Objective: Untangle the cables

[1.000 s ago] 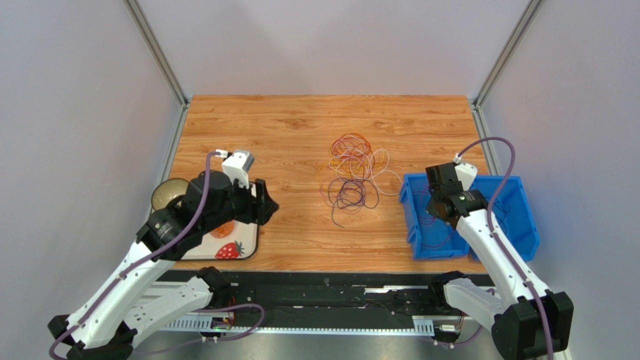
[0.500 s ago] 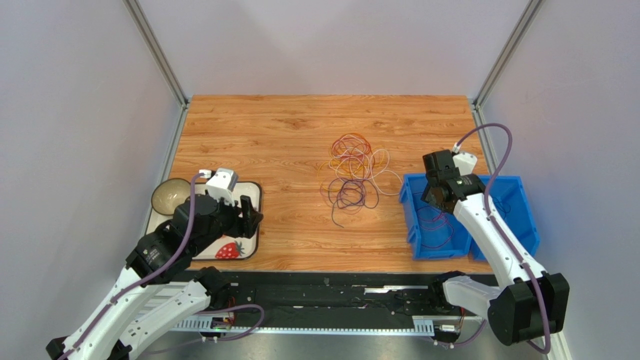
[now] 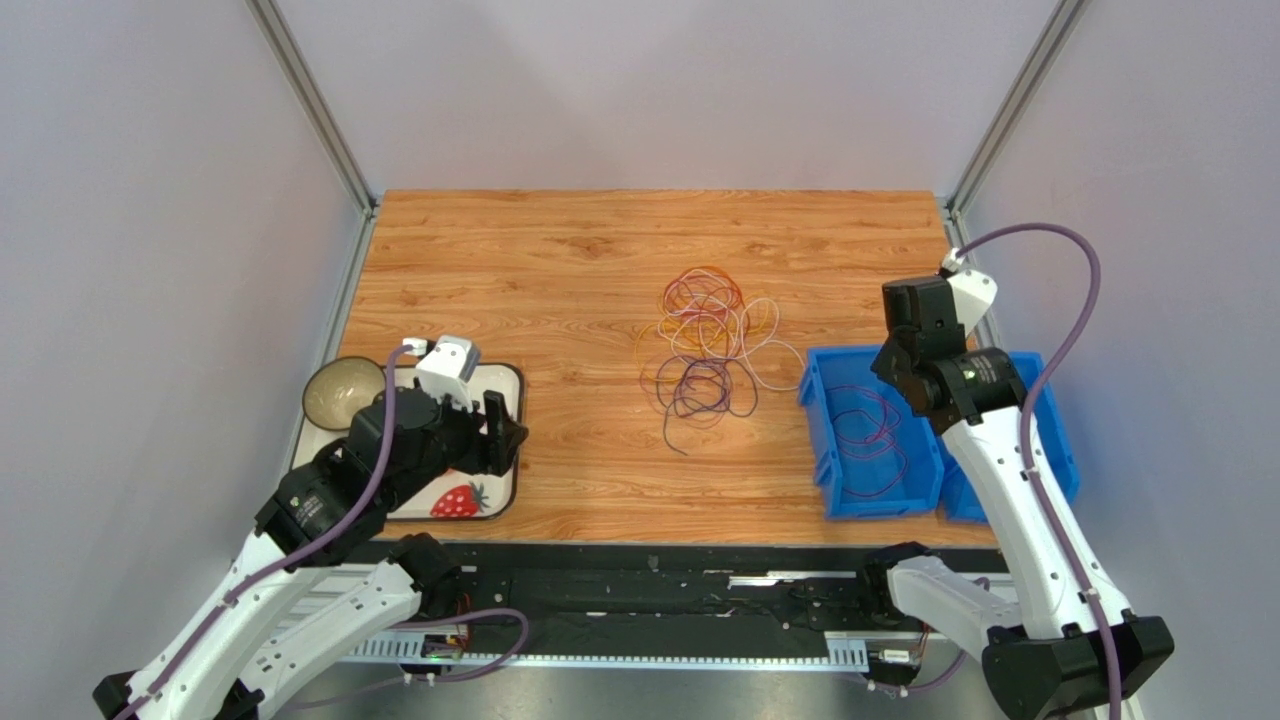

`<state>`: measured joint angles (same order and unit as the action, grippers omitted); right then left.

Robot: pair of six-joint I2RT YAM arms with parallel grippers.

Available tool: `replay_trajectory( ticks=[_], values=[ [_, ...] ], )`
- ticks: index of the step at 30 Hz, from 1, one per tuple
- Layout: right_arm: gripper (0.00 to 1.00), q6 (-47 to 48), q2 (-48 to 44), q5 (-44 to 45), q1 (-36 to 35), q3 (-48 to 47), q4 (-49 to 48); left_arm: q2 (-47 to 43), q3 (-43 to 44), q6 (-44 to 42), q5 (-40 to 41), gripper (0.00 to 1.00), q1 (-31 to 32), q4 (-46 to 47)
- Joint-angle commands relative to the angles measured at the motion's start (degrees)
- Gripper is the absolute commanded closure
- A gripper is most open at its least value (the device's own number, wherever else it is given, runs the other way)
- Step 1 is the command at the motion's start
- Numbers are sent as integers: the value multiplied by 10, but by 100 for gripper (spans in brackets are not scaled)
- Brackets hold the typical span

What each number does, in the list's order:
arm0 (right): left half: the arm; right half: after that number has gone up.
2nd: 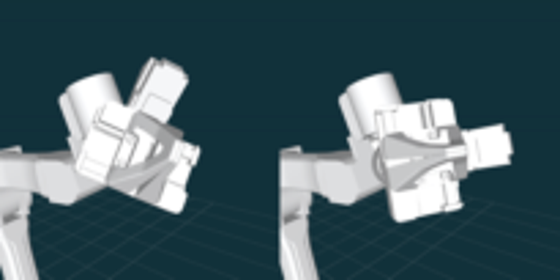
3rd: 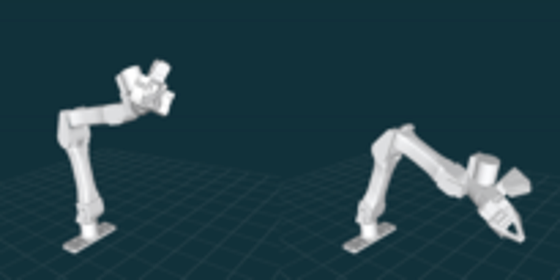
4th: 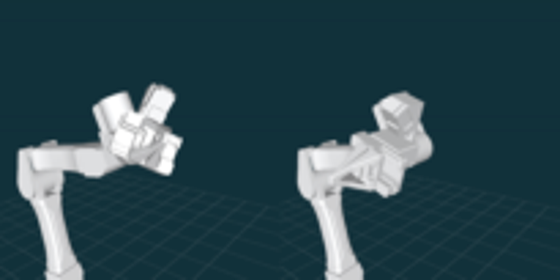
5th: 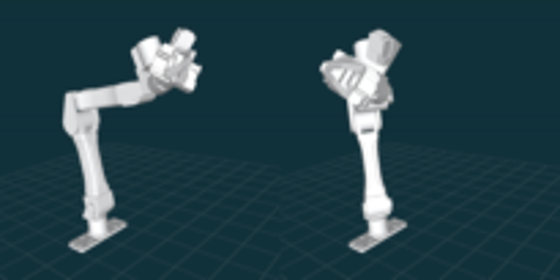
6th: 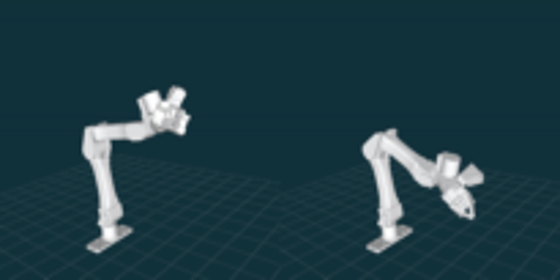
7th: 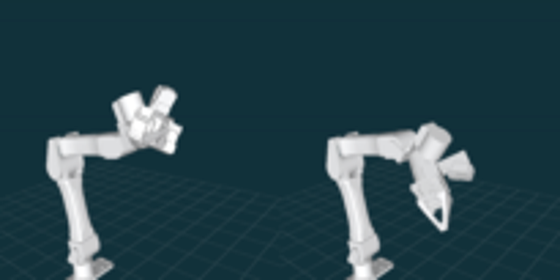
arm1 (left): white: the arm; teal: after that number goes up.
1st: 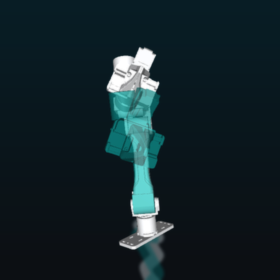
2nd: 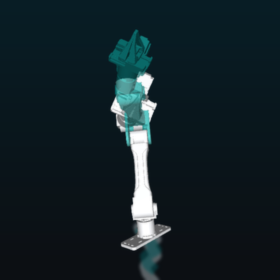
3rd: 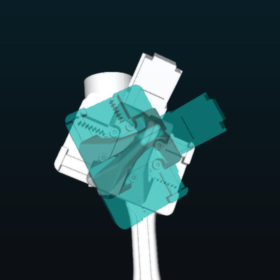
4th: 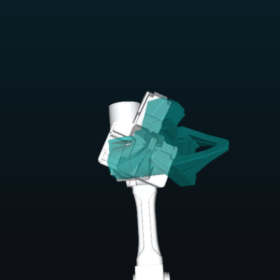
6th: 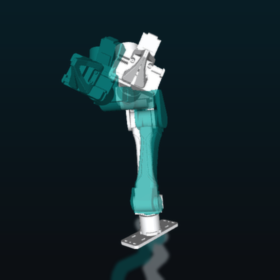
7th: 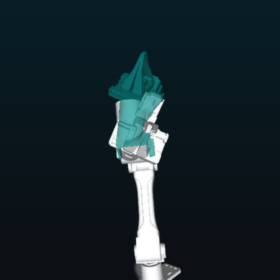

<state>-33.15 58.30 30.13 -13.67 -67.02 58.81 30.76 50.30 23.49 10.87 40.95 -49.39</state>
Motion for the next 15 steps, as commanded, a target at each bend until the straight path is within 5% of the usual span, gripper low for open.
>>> replay_trajectory(
  ticks=[1,6,15],
  values=[
    [81,-23,4,-32,0,80,-37,-3,-5,-7,-3,29,1,20],
    [98,-37,22,-26,4,132,-76,-6,-6,-6,-4,29,1,18],
    [100,-31,98,12,15,208,-138,-17,-7,-9,2,29,1,19]
  ],
)
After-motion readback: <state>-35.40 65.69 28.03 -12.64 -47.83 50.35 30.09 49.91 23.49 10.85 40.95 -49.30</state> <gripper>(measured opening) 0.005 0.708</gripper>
